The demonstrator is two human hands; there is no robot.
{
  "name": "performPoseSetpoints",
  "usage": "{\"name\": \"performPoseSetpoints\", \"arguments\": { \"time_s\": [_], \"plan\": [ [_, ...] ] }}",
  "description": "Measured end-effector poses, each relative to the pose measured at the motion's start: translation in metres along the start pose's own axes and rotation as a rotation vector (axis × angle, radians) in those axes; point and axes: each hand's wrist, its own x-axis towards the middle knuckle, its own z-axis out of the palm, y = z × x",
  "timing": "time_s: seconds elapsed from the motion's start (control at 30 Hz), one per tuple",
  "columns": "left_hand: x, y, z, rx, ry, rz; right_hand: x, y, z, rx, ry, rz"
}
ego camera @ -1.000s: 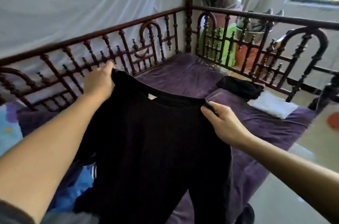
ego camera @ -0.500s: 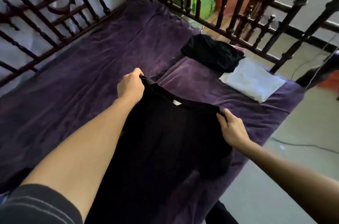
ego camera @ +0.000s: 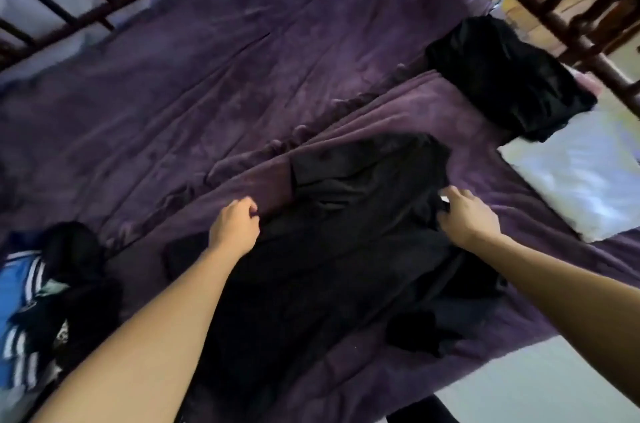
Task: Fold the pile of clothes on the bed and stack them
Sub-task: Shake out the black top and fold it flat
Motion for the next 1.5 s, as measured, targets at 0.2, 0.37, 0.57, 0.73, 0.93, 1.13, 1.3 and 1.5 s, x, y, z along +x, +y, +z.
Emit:
{"name": "performPoseSetpoints", "arguments": {
  "time_s": [0.2,0.37,0.57,0.73,0.93,1.13,1.3,1.5],
  "plan": [
    [-0.006,-0.113,0.049,0.145,-0.086,-0.216,0.063,-0.128,0.042,-0.056,0.016,-0.457],
    [0.043,-0.166,0.08,0.194,0.064,-0.218,0.14,-0.187,0.073,-0.145,0.006,-0.531],
    [0.076,-0.186,0.067,0.271,-0.008,-0.244,0.161,-0.195,0.056,-0.062,0.267,-0.4],
    [0.104,-0.2,0.007,-0.027,0.224,-0.303,0.207,-0.228,-0.023,0.29,0.421,-0.144],
    [0.15,-0.198,0.024,0.076,0.375,-0.444,0.258,-0.24,-0.012,0.328,0.359,-0.142],
    [0.115,-0.164,0.062,0.092,0.54,-0.107,0.212,-0.197,0.025,0.122,0.338,-0.337],
    [0.011,-0.097,0.11,-0.017,0.406,0.255,0.1,-0.11,0.054,0.034,0.387,-0.394],
    [-0.125,-0.051,0.198,0.09,-0.103,0.44,-0.025,0.012,0.122,-0.061,0.261,-0.112]
  ]
}}
